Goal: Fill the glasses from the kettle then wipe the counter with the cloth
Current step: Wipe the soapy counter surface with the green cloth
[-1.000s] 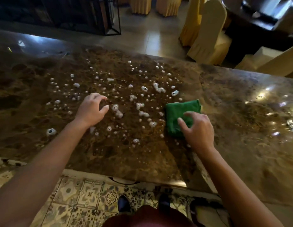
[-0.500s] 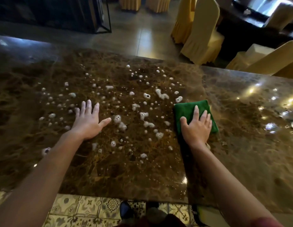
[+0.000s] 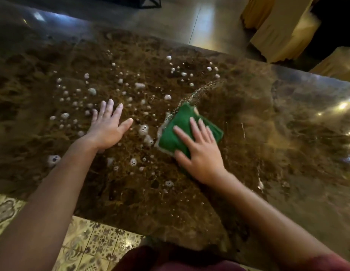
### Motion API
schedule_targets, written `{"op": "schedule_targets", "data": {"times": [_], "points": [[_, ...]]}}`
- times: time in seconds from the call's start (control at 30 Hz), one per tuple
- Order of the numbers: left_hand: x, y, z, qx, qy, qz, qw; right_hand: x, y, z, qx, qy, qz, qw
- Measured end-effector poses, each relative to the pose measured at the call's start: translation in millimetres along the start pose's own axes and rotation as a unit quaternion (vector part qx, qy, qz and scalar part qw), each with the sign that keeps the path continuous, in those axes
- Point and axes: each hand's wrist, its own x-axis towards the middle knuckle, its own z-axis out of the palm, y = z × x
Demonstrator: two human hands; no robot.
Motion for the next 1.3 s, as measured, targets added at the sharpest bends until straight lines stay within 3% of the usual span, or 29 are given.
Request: {"op": "schedule_targets", "data": {"times": [0.07,0.2,0.27,0.33,0.4,0.5,0.57,0.67,0.8,0.9,1.0,1.17,1.23,1.3], "points": [[0,2,2,0.002,0.01,-0.007,1.0,-35,14,5,-0.009,-0.003,-0.028,1.0],[-3,3,4,0.013,0.014,-0.013,1.0,32,95,-32,-0.025,0.047,0.153,0.987],[-2,3,4,0.021,0.015,-0.014,1.0,94,106,-50,-0.006,0.059,0.202,0.978],[-2,3,6,0.026,0.02,-0.021,0.999,128,77,-48,-0.003,0.047,0.168,0.985],[1,0,6,0.029,0.025,-0.021,0.999,115,28,-28,-0.006,0.025,0.078,0.997],[2,-7,4,0.033,0.027,-0.015,0.999,22,-30,10,-0.01,-0.004,-0.06,0.998],[0,-9,4,0.029,0.024,-0.007,0.999,-37,-32,20,-0.016,-0.021,-0.103,0.994],[-1,-8,2,0.026,0.022,0.003,0.999,-44,1,7,-0.047,-0.024,-0.039,0.998],[-5,-6,3,0.025,0.023,0.009,0.999,62,49,-23,-0.045,0.036,0.144,0.988],[-5,-6,0,0.033,0.021,0.014,0.999,132,50,-36,-0.009,0.063,0.209,0.976],[-5,-10,-5,0.049,0.011,0.018,0.999,130,-3,-18,-0.012,0.044,0.173,0.984],[-4,-14,-8,0.068,0.008,0.033,0.997,-27,-83,35,-0.024,0.006,-0.023,0.999],[-4,-16,-7,0.067,0.006,0.042,0.997,-51,-68,32,-0.035,-0.007,0.003,0.999],[-4,-17,-6,0.069,0.01,0.048,0.996,-32,-34,16,-0.049,0.007,0.098,0.994]]}}
